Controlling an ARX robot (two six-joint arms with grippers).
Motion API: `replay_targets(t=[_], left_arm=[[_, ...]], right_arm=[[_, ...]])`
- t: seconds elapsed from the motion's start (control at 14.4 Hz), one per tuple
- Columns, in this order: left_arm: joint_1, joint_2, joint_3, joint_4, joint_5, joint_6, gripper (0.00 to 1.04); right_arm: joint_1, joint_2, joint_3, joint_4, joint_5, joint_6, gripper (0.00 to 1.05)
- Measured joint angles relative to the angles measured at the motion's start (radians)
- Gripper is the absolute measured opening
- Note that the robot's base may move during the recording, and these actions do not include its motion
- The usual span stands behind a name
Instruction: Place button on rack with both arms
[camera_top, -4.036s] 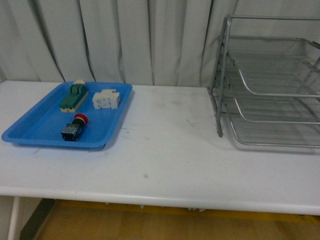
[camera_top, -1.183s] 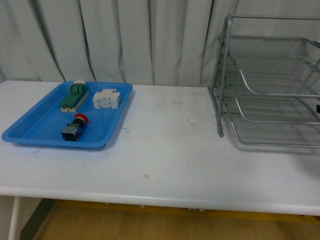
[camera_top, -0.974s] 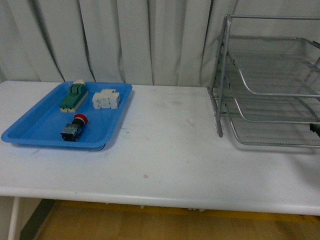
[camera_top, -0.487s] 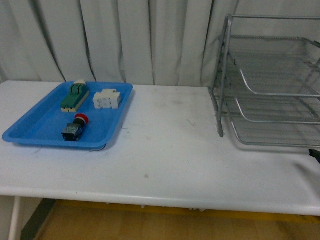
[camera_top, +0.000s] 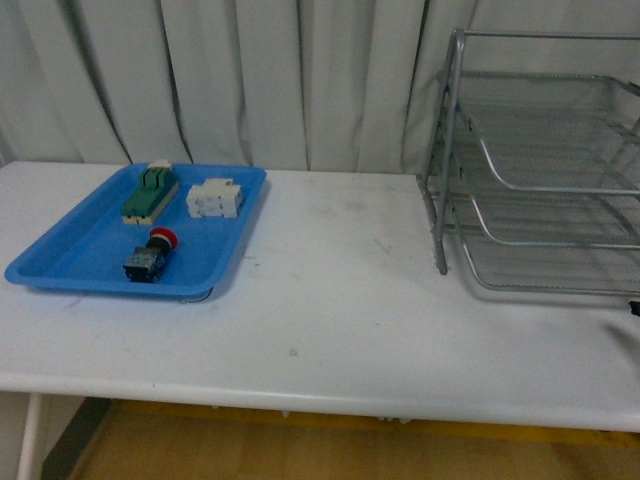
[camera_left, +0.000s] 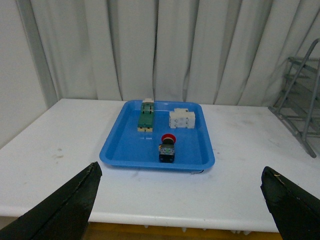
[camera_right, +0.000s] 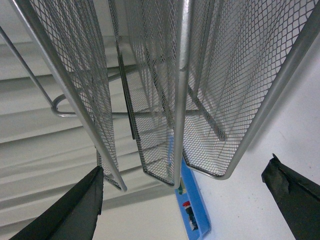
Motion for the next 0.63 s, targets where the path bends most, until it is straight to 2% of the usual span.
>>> replay_targets(t=[0.56,0.63], left_arm=[[0.0,0.0,0.0,0.0,0.0,0.0,0.98],[0.0,0.0,0.0,0.0,0.0,0.0,0.98]], right_arm=[[-0.005,0.092,0.106,-0.001,0.029,-0.084,0.98],[-0.005,0.105,0.121,-0.001,0.034,-0.085,0.95]])
